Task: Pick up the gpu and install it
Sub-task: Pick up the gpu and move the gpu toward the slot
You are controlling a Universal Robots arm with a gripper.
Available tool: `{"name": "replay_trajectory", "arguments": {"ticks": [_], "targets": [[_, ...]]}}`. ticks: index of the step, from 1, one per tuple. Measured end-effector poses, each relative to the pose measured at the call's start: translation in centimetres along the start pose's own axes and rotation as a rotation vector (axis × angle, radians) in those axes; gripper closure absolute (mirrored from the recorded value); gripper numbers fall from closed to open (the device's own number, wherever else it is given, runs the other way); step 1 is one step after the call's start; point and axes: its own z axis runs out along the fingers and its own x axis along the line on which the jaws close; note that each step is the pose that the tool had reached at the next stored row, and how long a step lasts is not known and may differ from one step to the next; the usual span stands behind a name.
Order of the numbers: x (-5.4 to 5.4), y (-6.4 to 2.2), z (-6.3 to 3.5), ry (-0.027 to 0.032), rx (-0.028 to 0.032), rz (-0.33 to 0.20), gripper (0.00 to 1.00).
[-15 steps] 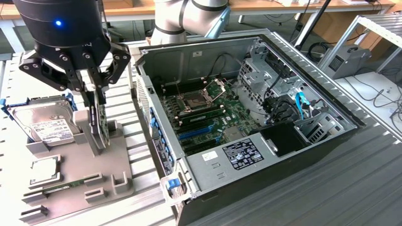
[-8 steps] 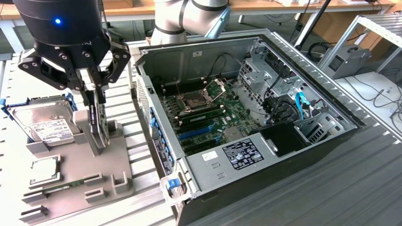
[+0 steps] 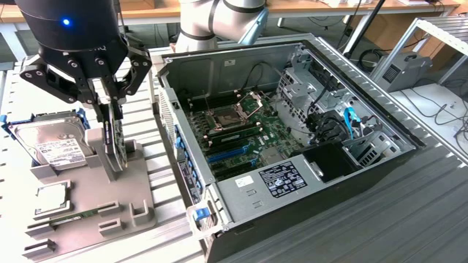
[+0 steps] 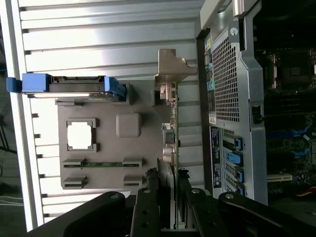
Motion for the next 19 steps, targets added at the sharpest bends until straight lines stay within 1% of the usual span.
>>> {"name": "replay_trajectory", "arguments": {"ticks": [19], "targets": [[-0.01, 0.01, -0.61, 0.0, 0.0, 0.0, 0.74]]}}
